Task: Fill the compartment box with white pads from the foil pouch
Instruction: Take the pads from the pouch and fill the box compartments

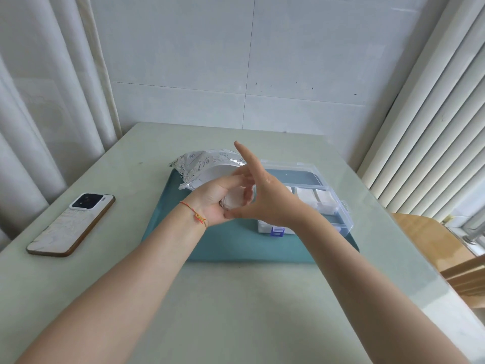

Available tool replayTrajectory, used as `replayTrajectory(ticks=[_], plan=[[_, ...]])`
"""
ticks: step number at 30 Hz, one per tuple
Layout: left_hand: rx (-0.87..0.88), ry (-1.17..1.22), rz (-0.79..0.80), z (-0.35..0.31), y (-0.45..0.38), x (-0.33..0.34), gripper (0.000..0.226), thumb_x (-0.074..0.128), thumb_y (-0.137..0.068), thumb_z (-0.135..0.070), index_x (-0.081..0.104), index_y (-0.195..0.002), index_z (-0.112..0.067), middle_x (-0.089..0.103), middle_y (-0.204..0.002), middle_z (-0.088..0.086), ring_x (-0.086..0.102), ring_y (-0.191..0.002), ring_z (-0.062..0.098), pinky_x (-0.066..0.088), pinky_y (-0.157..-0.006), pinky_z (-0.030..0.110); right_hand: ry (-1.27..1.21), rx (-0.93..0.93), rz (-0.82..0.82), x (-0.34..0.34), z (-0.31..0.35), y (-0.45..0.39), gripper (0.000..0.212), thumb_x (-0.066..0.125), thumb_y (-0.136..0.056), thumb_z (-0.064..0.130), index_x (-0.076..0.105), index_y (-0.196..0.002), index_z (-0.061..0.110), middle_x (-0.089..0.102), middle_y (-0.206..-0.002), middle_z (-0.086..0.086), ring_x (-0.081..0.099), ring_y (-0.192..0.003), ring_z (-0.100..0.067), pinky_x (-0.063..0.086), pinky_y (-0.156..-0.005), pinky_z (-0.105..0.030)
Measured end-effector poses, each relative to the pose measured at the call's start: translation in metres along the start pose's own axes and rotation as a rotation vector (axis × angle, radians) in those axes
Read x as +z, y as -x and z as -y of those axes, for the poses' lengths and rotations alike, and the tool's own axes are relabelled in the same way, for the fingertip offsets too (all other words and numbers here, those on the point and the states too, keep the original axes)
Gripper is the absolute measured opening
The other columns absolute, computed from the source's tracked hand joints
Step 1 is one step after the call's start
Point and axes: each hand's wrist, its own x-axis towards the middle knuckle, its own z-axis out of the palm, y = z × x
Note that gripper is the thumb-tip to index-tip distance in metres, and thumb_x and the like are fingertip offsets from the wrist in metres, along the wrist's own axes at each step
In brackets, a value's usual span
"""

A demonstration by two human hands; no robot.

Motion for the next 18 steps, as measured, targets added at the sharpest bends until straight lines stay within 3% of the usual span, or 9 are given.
replayTrajectory(ticks=[3, 5, 8, 10, 12, 14, 16, 18], plan=[[0.006, -0.029, 0.002, 0.0, 0.0, -0.005, 0.009, 0.065, -0.083, -0.015, 0.062, -0.077, -0.021, 0.047, -0.071, -0.005, 0.045, -0.065, 0.007, 0.036, -0.063, 0.02, 0.042, -0.012, 0.026, 0.006, 0.001, -0.003, 0.121, 0.087, -0.067, 0.019, 0.006, -0.154, 0.039, 0.056, -0.104, 0.003, 0.053, -0.084, -0.01, 0.047, -0.081, -0.022], [-0.021, 0.014, 0.037, -0.002, 0.002, -0.009, 0.009, 0.071, -0.077, -0.018, 0.067, -0.084, -0.021, 0.054, -0.077, -0.006, 0.049, -0.071, 0.008, 0.043, -0.064, 0.021, 0.062, 0.0, 0.007, 0.006, 0.002, -0.004, 0.114, 0.085, -0.07, 0.018, 0.01, -0.154, 0.039, 0.055, -0.096, 0.001, 0.055, -0.085, -0.012, 0.047, -0.078, -0.024], [-0.039, 0.075, 0.052, -0.004, 0.005, -0.011, 0.017, 0.072, -0.072, -0.017, 0.073, -0.087, -0.025, 0.062, -0.083, -0.008, 0.055, -0.076, 0.009, 0.05, -0.069, 0.025, 0.084, 0.032, -0.014, 0.004, -0.001, -0.007, 0.109, 0.083, -0.073, 0.019, 0.012, -0.153, 0.039, 0.054, -0.113, 0.002, 0.058, -0.098, -0.024, 0.047, -0.083, -0.026], [-0.019, 0.063, 0.069, -0.004, 0.007, -0.01, 0.015, 0.067, -0.08, -0.014, 0.071, -0.087, -0.026, 0.062, -0.08, -0.007, 0.058, -0.074, 0.009, 0.051, -0.064, 0.022, 0.085, 0.031, 0.021, 0.004, -0.001, -0.008, 0.11, 0.083, -0.071, 0.02, 0.011, -0.153, 0.041, 0.051, -0.12, 0.003, 0.059, -0.094, -0.027, 0.05, -0.081, -0.029], [0.013, 0.007, 0.092, -0.002, 0.008, -0.008, 0.02, 0.057, -0.089, -0.011, 0.069, -0.078, -0.022, 0.06, -0.065, -0.005, 0.059, -0.062, 0.007, 0.05, -0.054, 0.018, 0.085, 0.027, 0.044, 0.006, 0.0, -0.008, 0.11, 0.084, -0.07, 0.021, 0.013, -0.151, 0.044, 0.052, -0.12, 0.003, 0.06, -0.091, -0.022, 0.053, -0.08, -0.031], [0.011, -0.066, 0.1, -0.002, 0.009, -0.007, 0.027, 0.053, -0.091, -0.01, 0.068, -0.074, -0.023, 0.052, -0.055, -0.006, 0.054, -0.053, 0.006, 0.048, -0.056, 0.019, 0.091, 0.045, 0.023, 0.006, 0.002, -0.008, 0.107, 0.083, -0.071, 0.02, 0.016, -0.151, 0.041, 0.053, -0.115, 0.003, 0.057, -0.091, -0.012, 0.049, -0.08, -0.027], [0.006, -0.123, 0.118, 0.0, 0.011, -0.006, 0.022, 0.05, -0.094, -0.009, 0.062, -0.085, -0.025, 0.054, -0.055, -0.007, 0.056, -0.054, 0.008, 0.049, -0.065, 0.024, 0.128, 0.055, -0.01, 0.006, 0.003, -0.009, 0.105, 0.082, -0.071, 0.021, 0.018, -0.152, 0.037, 0.05, -0.113, 0.002, 0.052, -0.091, -0.012, 0.046, -0.084, -0.029], [0.007, -0.146, 0.118, 0.0, 0.011, -0.004, 0.016, 0.049, -0.095, -0.01, 0.059, -0.09, -0.021, 0.056, -0.06, -0.005, 0.057, -0.055, 0.008, 0.052, -0.06, 0.023, 0.163, 0.082, 0.009, 0.003, 0.005, -0.009, 0.108, 0.085, -0.068, 0.029, 0.017, -0.152, 0.039, 0.045, -0.116, 0.003, 0.047, -0.101, -0.016, 0.044, -0.094, -0.035]])
